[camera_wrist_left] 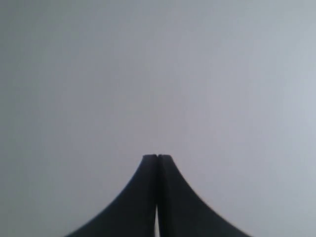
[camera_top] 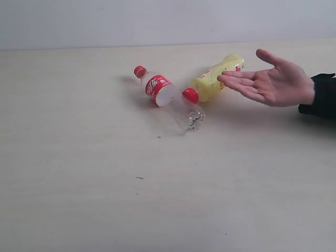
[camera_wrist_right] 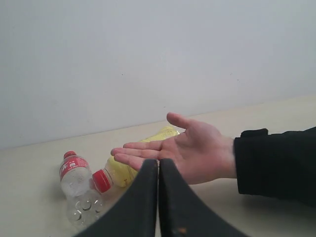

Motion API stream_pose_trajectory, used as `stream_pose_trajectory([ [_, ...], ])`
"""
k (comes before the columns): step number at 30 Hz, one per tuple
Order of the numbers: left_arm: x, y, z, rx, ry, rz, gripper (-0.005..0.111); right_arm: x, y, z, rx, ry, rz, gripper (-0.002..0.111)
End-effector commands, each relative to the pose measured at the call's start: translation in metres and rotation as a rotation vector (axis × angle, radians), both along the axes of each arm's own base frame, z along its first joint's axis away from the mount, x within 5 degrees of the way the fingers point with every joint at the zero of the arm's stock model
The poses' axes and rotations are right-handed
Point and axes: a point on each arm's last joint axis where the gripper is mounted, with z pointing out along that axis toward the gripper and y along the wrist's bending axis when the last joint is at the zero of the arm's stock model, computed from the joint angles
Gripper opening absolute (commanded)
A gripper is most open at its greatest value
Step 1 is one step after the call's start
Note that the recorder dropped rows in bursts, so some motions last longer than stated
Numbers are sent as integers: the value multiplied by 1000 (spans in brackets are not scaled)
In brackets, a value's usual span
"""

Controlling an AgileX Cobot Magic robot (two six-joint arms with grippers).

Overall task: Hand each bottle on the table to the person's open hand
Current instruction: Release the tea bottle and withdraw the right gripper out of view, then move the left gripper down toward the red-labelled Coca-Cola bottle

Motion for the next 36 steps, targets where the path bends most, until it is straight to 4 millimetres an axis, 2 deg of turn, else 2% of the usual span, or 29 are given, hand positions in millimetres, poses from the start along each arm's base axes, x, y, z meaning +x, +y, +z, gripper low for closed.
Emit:
stream_pose_trajectory([
  [1,-2,2,4,-92,-56,-39,0,0,-1,-1,-4,-8,-8,1],
  [3,5,2,9,-115,-33,-44,0,0,-1,-1,-4,-8,-8,1],
  [7,29,3,35,-108,52,-39,0,0,-1,-1,-4,-8,-8,1],
  [12,81,-2,66,4,228,-54,0,0,-1,-1,-4,-8,-8,1],
  [16,139,-8,82,215,435,-70,0,0,-1,-1,-4,-8,-8,1],
  [21,209,-12,87,419,607,-109,0,0,-1,-1,-4,-8,-8,1],
  [23,230,-15,88,515,617,-123,0,0,-1,-1,-4,-8,-8,1],
  [29,284,-31,97,950,594,-130,0,0,-1,-1,-4,-8,-8,1],
  [36,338,-33,101,1251,741,98,0,0,-1,-1,-3,-8,-8,1],
])
